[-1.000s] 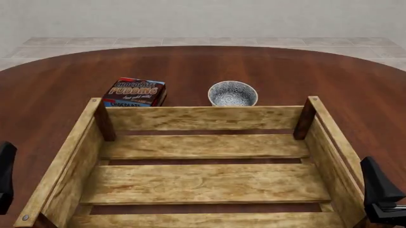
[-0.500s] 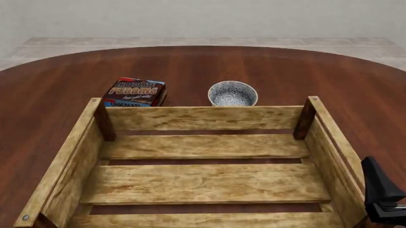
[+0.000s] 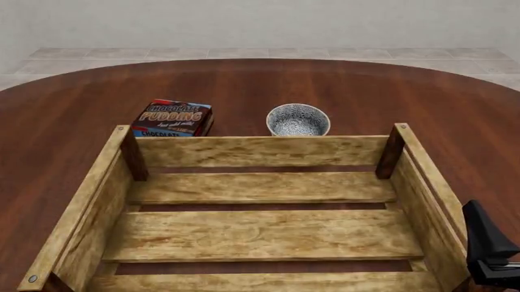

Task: Pick up the salad dressing and put it in the tray.

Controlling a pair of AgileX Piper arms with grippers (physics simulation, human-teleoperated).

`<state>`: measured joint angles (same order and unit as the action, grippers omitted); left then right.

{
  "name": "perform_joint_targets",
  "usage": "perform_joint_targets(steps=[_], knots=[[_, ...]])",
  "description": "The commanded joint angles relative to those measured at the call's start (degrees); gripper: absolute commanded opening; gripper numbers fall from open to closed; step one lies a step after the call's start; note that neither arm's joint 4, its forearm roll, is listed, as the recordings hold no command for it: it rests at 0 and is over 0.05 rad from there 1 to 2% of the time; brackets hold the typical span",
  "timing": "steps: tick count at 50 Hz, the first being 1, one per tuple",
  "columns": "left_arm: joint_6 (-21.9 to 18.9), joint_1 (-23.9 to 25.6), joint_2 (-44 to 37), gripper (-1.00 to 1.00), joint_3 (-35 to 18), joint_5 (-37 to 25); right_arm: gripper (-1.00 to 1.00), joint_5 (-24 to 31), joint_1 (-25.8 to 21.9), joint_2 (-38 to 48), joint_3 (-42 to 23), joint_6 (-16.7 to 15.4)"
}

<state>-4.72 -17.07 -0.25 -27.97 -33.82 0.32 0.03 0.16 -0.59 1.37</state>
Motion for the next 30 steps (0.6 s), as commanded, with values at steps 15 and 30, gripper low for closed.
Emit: perform_joint_targets(steps=[15, 30], knots=[[-1.6, -6.8, -0.4, 1.00, 0.7, -3.8, 1.00, 0.4, -0.2, 0.2, -0.3, 0.0], [-0.8, -8.3, -0.7, 1.00, 3.4, -3.9, 1.00, 0.0, -0.5, 0.7, 0.0, -0.3]])
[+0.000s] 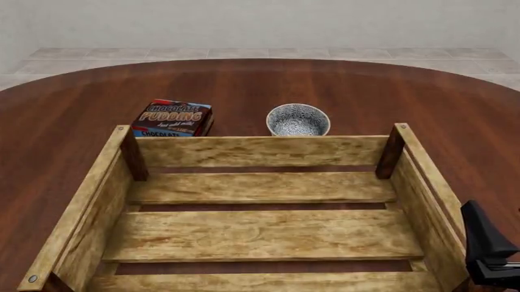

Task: Pick up the salad dressing and put it in the tray.

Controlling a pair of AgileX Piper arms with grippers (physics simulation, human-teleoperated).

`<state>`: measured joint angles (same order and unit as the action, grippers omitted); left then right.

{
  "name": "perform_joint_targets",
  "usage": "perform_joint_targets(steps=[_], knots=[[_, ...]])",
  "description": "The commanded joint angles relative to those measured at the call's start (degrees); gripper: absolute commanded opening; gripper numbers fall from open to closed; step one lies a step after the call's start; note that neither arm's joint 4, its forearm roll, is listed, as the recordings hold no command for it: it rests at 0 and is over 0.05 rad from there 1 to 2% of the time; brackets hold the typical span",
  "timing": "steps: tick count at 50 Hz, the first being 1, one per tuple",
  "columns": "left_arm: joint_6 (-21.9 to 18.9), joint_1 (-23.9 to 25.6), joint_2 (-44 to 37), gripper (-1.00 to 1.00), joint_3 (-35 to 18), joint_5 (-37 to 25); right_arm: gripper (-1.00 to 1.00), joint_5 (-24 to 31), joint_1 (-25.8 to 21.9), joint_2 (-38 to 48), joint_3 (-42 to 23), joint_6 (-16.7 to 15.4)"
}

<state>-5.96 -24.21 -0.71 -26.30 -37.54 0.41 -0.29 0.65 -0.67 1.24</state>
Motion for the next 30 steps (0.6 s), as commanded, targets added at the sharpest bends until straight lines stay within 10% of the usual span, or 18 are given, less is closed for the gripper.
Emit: perform_joint_targets(steps=[1, 30], knots=[[0.4, -1.4, -0.5, 1.00, 1.9, 0.0, 1.00, -0.1, -0.2, 0.2, 0.1, -0.2], [0.6, -5.5, -3.2, 1.00, 8.9, 3.9, 1.00, 0.0, -0.2, 0.4, 0.1, -0.4]])
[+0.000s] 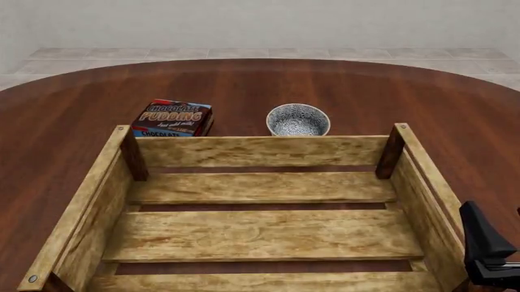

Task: Pick up the salad dressing and put it in the tray.

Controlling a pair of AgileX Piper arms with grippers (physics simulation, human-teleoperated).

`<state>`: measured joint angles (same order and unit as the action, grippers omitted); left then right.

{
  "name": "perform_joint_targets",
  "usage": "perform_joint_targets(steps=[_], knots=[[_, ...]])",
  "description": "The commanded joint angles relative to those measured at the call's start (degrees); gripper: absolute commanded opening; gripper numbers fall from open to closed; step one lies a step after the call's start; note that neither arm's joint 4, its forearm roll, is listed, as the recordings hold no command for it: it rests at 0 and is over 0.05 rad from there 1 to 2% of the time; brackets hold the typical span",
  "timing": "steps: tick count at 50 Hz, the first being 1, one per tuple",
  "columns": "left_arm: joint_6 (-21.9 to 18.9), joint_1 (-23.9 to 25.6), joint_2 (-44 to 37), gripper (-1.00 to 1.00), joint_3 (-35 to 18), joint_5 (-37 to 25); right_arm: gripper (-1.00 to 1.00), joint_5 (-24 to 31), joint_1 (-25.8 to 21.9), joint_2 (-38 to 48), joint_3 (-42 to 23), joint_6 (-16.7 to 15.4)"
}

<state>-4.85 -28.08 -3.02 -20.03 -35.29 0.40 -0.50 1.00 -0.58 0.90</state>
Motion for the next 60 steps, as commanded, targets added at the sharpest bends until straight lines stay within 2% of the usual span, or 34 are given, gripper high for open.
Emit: perform_joint_targets(steps=[1, 25, 60], knots=[[-0.7, -1.8, -1.0, 1.00, 3.1, 1.9, 1.00, 0.1, 0.1, 0.0, 0.0, -0.1], [-3.2, -5.9, -0.7, 1.00, 6.5, 3.9, 1.00, 0.1, 0.0, -0.1, 0.2, -0.4], [-5.5, -12.2, -4.5, 1.00, 11.0, 9.6, 1.00, 0.3, 0.1, 0.0, 0.1, -0.7]])
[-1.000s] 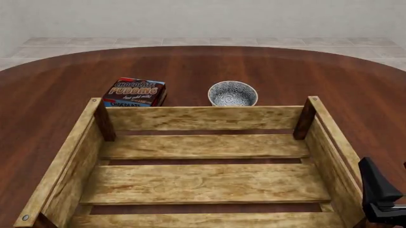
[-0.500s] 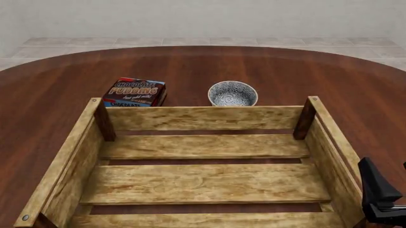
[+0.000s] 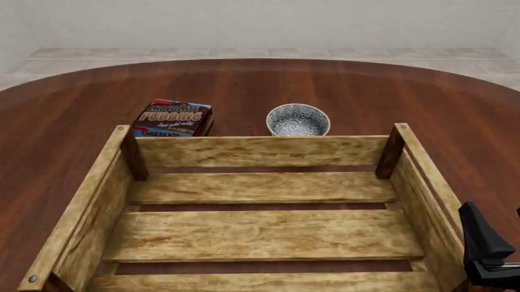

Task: Pick up the salad dressing and put it in the tray.

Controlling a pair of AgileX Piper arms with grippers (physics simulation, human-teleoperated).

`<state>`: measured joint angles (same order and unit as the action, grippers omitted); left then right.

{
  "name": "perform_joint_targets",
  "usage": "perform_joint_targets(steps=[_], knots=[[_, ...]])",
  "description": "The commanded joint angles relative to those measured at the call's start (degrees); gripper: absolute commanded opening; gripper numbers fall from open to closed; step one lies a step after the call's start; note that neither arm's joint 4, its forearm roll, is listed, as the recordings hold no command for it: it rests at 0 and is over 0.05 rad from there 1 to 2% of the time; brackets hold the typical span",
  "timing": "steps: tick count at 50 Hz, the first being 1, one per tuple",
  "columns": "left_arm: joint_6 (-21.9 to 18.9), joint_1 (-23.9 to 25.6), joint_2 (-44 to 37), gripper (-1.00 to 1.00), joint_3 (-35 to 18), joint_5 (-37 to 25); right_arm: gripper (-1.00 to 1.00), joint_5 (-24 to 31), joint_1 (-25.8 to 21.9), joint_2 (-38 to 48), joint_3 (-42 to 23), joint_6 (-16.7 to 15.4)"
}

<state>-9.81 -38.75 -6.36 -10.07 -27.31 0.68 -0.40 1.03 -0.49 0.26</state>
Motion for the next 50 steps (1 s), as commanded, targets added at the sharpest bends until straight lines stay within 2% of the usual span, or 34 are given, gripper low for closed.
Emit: perform_joint_targets(steps=[1, 28, 38, 50], knots=[[-0.6, -1.7, -1.4, 1.00, 1.1, 1.9, 1.00, 0.1, 0.0, 0.0, 0.0, 0.0], [-1.7, -3.9, -4.2, 1.00, 4.6, 6.0, 1.00, -0.1, 0.1, 0.0, 0.1, -0.1], [-1.2, -4.2, -5.9, 1.00, 5.9, 7.4, 1.00, 0.3, 0.2, -0.3, -0.1, -0.1], [0.4, -4.8, -11.0, 1.00, 7.5, 12.3, 1.00, 0.2, 0.2, -0.4, 0.1, -0.1]])
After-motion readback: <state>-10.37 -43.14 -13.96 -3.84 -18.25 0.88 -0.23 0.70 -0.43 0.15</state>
